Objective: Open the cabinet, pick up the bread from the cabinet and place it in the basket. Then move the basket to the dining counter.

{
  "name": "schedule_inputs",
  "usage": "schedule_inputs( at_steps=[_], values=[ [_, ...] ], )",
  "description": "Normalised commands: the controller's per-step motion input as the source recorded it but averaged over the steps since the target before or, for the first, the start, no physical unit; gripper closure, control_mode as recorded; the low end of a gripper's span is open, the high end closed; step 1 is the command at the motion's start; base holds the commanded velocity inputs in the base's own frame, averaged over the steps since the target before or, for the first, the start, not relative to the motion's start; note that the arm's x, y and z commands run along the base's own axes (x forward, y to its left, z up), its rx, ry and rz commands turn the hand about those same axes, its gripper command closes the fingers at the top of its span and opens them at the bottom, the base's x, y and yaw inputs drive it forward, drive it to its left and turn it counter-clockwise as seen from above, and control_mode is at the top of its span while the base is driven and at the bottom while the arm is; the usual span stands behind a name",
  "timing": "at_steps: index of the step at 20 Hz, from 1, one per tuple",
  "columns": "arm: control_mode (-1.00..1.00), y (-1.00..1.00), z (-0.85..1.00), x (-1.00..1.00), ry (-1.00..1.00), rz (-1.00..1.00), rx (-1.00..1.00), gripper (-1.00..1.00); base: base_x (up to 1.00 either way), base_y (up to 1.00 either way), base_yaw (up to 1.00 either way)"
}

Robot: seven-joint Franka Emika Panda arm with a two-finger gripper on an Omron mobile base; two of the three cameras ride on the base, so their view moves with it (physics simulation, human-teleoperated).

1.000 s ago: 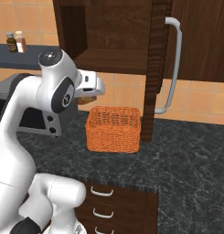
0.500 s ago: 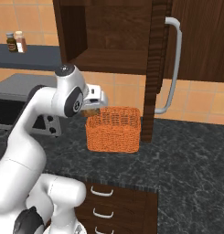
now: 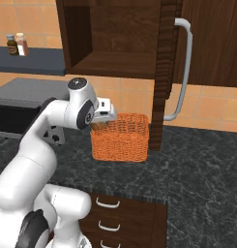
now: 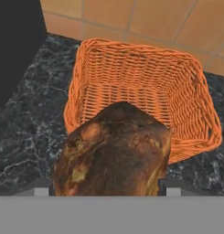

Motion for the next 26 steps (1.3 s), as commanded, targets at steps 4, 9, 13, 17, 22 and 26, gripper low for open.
schedule_inputs(
  at_steps=[4,9,13,17,22,26],
  values=[
    [-1.0,-0.2,-0.26,0.41,0.01,0.03,0.0,1.0,0.0,0.0,0.0],
    [-1.0,-0.25,-0.28,0.35,0.0,0.05,0.0,1.0,0.0,0.0,0.0],
    [-1.0,-0.12,-0.3,0.35,0.0,0.05,0.0,1.0,0.0,0.0,0.0],
    [-1.0,-0.04,-0.29,0.59,0.0,0.06,0.0,1.0,0.0,0.0,0.0],
    [-1.0,-0.01,-0.35,0.53,0.08,0.03,0.0,1.0,0.0,0.0,0.0],
    [-1.0,0.0,-0.39,0.43,0.15,0.0,0.0,1.0,0.0,0.0,0.0]
  ],
)
